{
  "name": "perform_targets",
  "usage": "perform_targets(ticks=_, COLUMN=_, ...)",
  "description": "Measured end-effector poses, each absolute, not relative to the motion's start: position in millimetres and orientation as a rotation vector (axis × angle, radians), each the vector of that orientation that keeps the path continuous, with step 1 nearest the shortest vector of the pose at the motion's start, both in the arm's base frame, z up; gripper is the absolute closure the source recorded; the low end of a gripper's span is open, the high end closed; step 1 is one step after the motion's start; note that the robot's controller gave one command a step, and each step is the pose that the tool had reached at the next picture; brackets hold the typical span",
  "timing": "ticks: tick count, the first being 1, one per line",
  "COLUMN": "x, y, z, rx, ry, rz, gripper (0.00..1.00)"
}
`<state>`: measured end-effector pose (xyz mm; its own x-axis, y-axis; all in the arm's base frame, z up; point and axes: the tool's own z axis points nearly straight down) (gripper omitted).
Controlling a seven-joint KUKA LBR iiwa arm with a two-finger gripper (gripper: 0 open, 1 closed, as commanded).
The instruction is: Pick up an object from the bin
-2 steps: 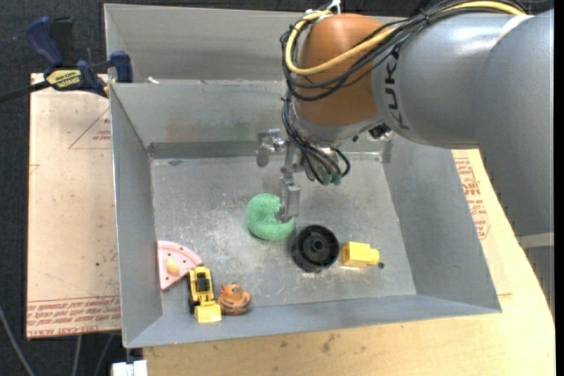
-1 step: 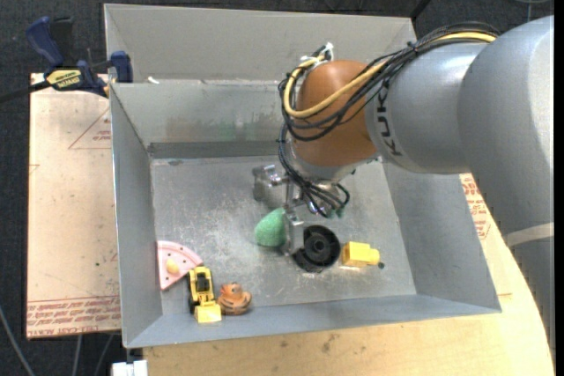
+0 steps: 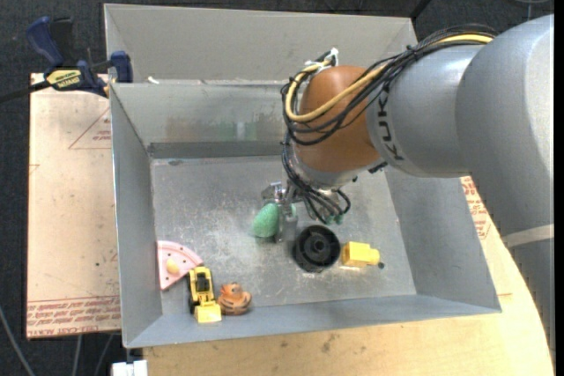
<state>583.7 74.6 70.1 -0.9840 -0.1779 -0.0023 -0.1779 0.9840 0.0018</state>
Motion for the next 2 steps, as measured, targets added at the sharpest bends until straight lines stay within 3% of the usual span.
perform_targets(ticks=1, x=583.7, y=75, z=70, rx=-0.28, ry=3.127, rz=0.003, gripper=1.0)
perform_targets(ticks=2, x=618.1, y=56, z=263, rx=-0.148, ry=3.136, rz=0.002, gripper=1.0)
